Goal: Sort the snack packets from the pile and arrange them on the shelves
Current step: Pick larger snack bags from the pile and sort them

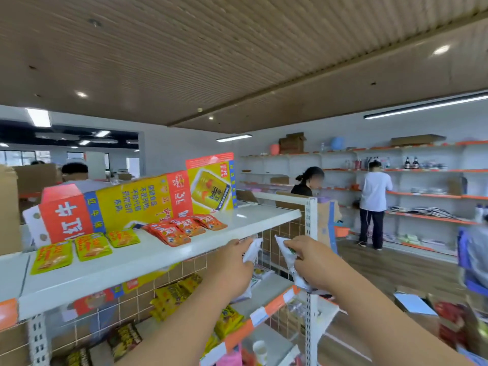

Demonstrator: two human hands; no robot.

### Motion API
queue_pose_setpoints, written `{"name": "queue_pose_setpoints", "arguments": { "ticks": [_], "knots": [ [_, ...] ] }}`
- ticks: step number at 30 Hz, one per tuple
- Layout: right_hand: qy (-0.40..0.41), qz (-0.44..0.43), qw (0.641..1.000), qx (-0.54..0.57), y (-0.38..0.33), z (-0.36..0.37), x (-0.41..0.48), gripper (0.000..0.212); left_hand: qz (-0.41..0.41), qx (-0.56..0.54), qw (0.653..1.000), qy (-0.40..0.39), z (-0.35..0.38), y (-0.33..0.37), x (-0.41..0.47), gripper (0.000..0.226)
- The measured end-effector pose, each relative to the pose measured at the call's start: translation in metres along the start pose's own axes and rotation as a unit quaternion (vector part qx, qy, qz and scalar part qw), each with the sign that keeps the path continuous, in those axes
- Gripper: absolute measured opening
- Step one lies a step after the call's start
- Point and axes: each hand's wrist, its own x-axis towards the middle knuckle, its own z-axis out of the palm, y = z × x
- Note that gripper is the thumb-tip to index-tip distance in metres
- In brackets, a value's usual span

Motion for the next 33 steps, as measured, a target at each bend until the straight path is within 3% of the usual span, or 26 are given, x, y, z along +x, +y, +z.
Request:
{"name": "queue_pose_setpoints", "arguments": {
  "ticks": [7, 14, 28, 33],
  "knots": [
    [-0.036, 0.039, 0.999, -0.002, 0.065, 0.026, -0.02, 0.057, -0.012, -0.038, 0.998, -0.042, 0.086, 0.021, 0.004, 0.049],
    [-0.078, 0.046, 0.996, 0.017, 0.098, 0.089, 0.007, 0.057, -0.055, -0.047, 0.995, -0.065, 0.15, -0.021, 0.021, 0.044],
    [-0.129, 0.063, 0.988, 0.05, 0.172, 0.207, 0.18, 0.061, -0.124, -0.068, 0.986, -0.083, 0.254, -0.136, 0.16, 0.041],
    [-0.143, 0.056, 0.987, 0.049, 0.195, 0.227, 0.226, 0.059, -0.133, -0.045, 0.986, -0.09, 0.279, -0.161, 0.198, 0.02]
  ]
}}
